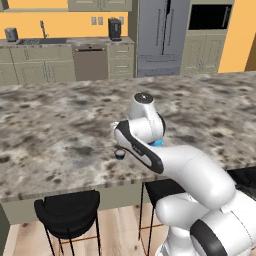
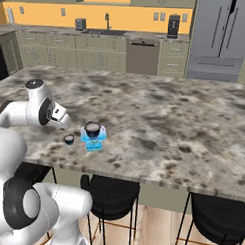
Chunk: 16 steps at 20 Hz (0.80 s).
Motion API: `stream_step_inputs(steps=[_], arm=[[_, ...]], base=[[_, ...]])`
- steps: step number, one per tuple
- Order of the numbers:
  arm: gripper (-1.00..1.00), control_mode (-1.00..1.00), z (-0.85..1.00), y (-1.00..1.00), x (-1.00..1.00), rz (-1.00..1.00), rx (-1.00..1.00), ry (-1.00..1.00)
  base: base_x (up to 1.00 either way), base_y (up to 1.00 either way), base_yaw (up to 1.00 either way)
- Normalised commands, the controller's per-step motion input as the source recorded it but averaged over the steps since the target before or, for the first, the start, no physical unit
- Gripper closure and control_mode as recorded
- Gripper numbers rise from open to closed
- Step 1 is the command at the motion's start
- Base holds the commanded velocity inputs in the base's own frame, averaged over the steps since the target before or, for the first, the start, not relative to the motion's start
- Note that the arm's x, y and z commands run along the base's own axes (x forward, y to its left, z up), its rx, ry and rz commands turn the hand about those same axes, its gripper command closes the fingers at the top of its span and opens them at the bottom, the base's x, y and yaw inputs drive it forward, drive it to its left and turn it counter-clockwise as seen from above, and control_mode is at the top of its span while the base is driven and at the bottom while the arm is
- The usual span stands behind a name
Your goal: Stack the yogurt containers by placing the smaller containers on top of the larger containers.
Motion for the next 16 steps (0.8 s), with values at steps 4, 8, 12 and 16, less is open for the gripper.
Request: stream_step_inputs(steps=[4, 8, 12, 16], arm=[[-1.00, -1.00, -0.12, 0.01, 0.05, -0.01, 0.00, 0.02], [-1.00, -1.00, -0.24, 0.00, 0.01, -0.02, 0.00, 0.00], [-1.00, -1.00, -0.32, 0.00, 0.09, -0.02, 0.00, 0.00], [-1.00, -1.00, -0.29, 0.00, 0.22, -0.01, 0.00, 0.00]], base=[[0.00, 0.00, 0.00], [0.00, 0.00, 0.00], [0.00, 0.00, 0.00], [0.00, 0.00, 0.00]])
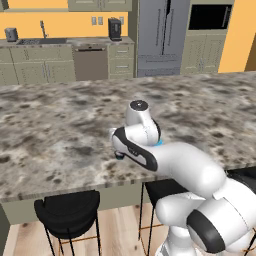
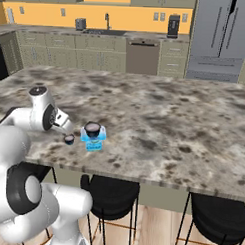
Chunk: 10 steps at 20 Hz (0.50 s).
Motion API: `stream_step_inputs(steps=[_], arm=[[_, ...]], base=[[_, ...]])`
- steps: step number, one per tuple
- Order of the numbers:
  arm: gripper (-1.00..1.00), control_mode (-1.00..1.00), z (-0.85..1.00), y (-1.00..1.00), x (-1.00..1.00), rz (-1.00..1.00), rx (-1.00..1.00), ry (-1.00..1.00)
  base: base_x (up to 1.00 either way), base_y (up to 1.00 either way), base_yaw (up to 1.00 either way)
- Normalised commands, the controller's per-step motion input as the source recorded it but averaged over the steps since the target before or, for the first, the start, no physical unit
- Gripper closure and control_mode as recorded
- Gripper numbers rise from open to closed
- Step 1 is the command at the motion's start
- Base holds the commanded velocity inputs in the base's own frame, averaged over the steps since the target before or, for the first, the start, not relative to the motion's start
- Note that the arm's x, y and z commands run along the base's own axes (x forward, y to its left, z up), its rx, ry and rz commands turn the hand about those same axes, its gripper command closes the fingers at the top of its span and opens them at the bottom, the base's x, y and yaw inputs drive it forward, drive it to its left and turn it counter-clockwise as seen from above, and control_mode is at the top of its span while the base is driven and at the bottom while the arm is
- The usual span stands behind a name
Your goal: Stack the yogurt containers by placing the smaller containers on top of the larger containers.
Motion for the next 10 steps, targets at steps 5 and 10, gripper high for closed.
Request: stream_step_inputs(steps=[5, 10], arm=[[-1.00, -1.00, -0.24, 0.03, 0.31, -0.01, 0.00, 0.00], [-1.00, -1.00, -0.17, 0.07, 0.30, -0.04, 0.00, -0.03]], base=[[0.00, 0.00, 0.00], [0.00, 0.00, 0.00]])
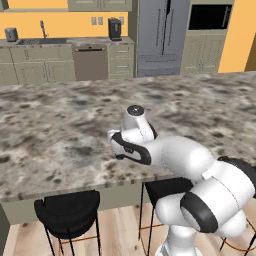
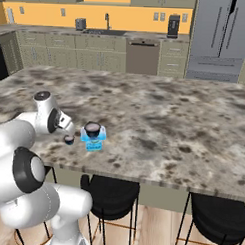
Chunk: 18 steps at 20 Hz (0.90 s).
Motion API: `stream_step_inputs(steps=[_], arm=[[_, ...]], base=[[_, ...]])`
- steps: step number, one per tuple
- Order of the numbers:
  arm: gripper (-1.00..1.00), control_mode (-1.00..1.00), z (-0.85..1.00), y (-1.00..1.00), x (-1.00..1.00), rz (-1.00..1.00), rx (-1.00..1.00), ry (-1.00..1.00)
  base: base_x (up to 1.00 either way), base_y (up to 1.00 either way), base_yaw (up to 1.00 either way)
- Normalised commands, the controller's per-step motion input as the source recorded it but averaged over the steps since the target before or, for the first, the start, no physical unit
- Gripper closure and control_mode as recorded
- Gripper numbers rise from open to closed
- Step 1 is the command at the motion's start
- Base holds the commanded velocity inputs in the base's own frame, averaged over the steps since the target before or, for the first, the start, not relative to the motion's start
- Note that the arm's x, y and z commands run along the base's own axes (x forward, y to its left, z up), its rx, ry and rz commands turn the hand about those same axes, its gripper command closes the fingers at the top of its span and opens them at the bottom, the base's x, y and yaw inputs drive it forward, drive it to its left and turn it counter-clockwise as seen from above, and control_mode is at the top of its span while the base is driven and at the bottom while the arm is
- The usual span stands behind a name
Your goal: Stack the yogurt containers by placing the smaller containers on top of the larger containers.
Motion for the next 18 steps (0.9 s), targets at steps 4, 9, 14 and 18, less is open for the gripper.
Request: stream_step_inputs(steps=[4, 9, 14, 18], arm=[[-1.00, -1.00, -0.23, 0.01, 0.23, -0.03, 0.00, -0.01], [-1.00, -1.00, -0.21, 0.00, 0.14, -0.03, 0.00, 0.00], [-1.00, -1.00, -0.07, 0.02, 0.11, -0.04, 0.00, 0.00], [-1.00, -1.00, -0.13, 0.01, 0.05, -0.04, 0.00, 0.00]], base=[[0.00, 0.00, 0.00], [0.00, 0.00, 0.00], [0.00, 0.00, 0.00], [0.00, 0.00, 0.00]])
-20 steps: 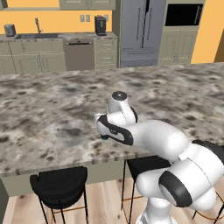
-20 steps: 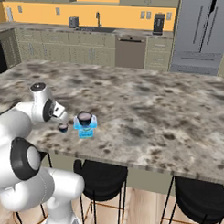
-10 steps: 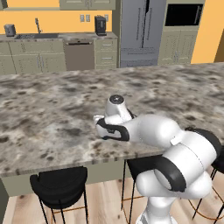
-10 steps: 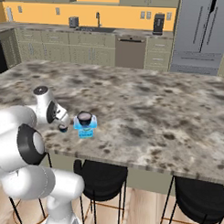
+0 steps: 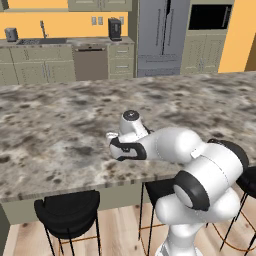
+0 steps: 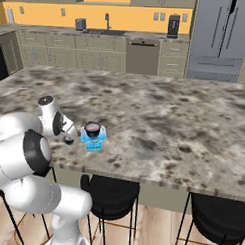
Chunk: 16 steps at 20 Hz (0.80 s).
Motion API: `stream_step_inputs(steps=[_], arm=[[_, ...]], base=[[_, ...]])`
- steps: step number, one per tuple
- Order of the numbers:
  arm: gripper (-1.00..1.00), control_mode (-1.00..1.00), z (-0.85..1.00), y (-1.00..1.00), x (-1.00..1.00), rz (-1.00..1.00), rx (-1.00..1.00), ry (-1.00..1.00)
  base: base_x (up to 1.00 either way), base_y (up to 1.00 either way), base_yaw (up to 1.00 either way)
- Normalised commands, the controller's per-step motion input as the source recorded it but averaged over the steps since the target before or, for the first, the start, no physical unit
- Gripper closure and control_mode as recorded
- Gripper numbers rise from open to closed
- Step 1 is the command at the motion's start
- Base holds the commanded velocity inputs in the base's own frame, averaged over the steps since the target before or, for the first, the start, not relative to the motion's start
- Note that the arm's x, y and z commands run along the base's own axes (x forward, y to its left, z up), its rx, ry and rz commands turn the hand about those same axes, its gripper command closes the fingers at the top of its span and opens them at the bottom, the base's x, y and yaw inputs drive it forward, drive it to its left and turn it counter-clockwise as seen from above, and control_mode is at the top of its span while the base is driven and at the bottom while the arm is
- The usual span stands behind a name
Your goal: Stack the yogurt containers by placing the smaller containers on top of the larger containers.
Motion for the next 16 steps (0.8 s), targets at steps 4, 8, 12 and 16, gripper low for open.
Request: stream_step_inputs(steps=[4, 8, 12, 16], arm=[[-1.00, -1.00, -0.18, 0.02, 0.08, -0.04, 0.00, 0.00], [-1.00, -1.00, -0.19, 0.03, 0.14, -0.03, 0.01, 0.00], [-1.00, -1.00, -0.17, 0.02, 0.18, -0.04, 0.02, 0.00], [-1.00, -1.00, -0.17, 0.03, 0.18, -0.04, 0.01, 0.00]], base=[[0.00, 0.00, 0.00], [0.00, 0.00, 0.00], [0.00, 0.00, 0.00], [0.00, 0.00, 0.00]])
